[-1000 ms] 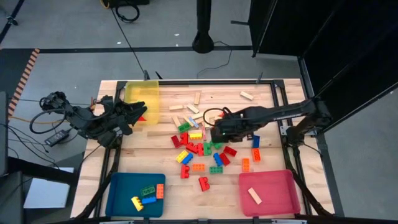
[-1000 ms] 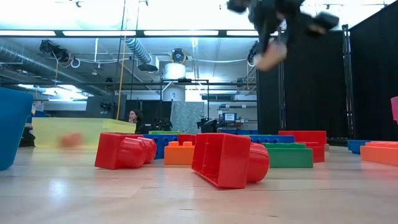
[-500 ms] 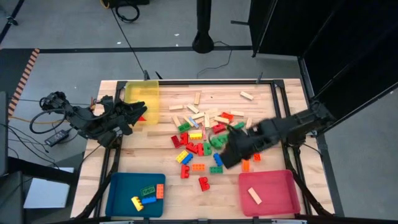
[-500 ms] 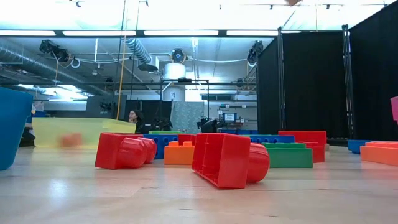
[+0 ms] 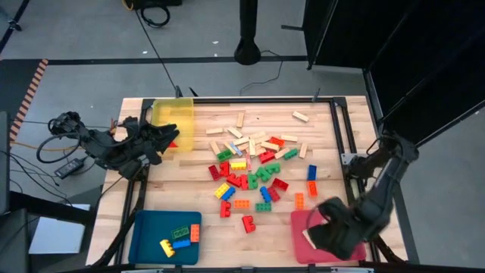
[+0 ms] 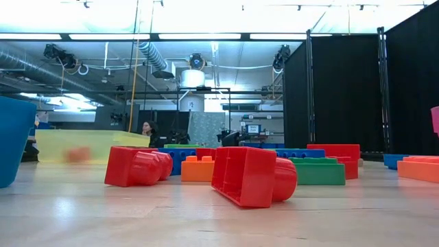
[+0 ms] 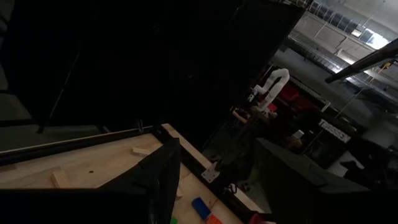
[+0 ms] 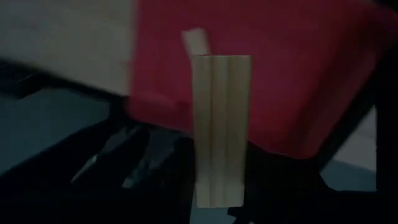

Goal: Sort blocks by size
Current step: Put the wooden block into the red bin

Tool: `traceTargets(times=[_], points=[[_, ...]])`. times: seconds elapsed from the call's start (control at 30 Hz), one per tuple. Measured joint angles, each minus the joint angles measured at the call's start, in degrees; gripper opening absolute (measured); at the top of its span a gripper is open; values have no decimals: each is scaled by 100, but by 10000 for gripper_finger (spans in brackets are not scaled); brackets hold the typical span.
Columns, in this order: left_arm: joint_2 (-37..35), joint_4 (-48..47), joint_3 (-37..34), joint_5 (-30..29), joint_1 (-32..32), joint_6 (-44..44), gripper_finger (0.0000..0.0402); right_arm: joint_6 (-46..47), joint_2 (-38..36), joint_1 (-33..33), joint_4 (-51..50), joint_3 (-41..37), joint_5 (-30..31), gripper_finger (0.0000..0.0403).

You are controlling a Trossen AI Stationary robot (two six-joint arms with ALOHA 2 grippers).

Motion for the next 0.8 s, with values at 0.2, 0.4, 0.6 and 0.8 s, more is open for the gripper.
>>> traceTargets(times=[0.2,0.4,0.6,0.8], points=[[62,4,0,-1,-1,0,209,813,6,489,593,-902,-255,122],[108,-5,0,1,-1,-20,209,805,10,456,1819,-2003,-178,122],[172,2,0,1,-1,-42,209,801,10,441,2974,-2993,-160,122],[217,-8,0,1,-1,-42,209,792,10,425,3162,-3582,-157,125]])
